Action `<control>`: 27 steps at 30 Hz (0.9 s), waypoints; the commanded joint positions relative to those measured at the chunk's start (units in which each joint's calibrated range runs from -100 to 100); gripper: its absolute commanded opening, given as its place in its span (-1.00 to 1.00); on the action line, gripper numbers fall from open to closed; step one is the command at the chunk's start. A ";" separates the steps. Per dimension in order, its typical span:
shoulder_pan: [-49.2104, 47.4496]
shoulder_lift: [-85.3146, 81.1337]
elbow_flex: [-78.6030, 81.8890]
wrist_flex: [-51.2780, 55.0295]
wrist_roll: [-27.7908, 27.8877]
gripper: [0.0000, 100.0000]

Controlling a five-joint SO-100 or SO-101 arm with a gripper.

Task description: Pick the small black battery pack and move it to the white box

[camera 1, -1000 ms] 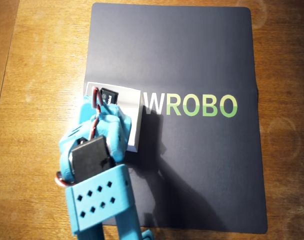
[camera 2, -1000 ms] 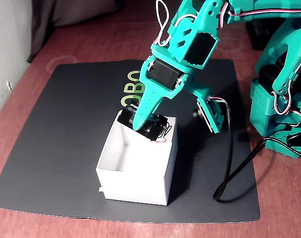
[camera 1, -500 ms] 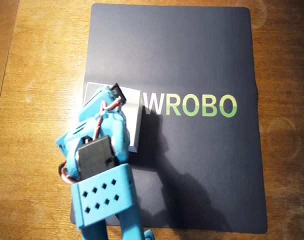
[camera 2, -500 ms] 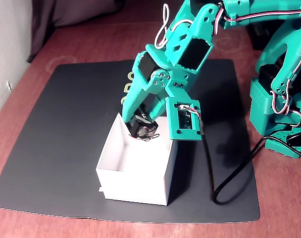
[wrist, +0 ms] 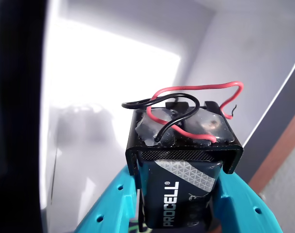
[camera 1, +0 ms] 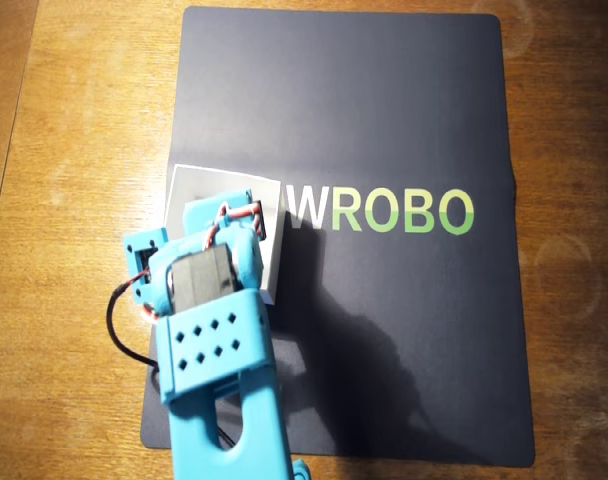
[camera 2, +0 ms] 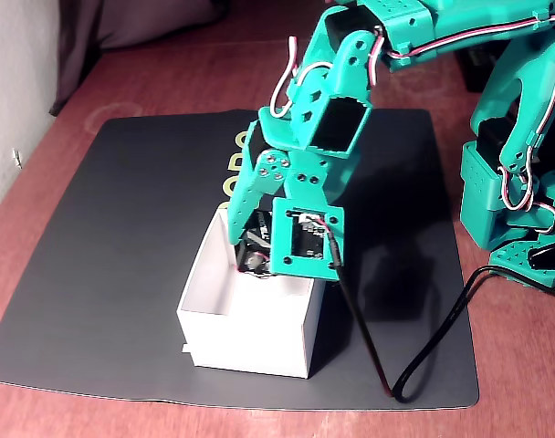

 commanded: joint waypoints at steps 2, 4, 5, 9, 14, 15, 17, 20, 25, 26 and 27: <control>0.59 4.69 -8.75 -0.22 -1.75 -0.98; 0.36 6.62 -11.38 1.01 -2.89 -0.98; -0.11 7.58 -12.56 1.97 -3.16 -0.98; -0.34 10.65 -14.01 2.59 -4.90 -0.98; -2.93 11.97 -13.83 2.59 -4.85 -0.98; -3.28 12.32 -13.83 2.59 -4.85 -0.98; -3.86 13.02 -13.83 2.59 -4.85 -0.98; -3.98 13.90 -13.83 2.67 -5.01 -0.98; -3.98 15.21 -13.92 2.24 -6.53 -0.98; -3.98 15.48 -13.92 2.15 -6.80 -0.98; -3.98 15.83 -13.92 2.06 -6.91 -0.98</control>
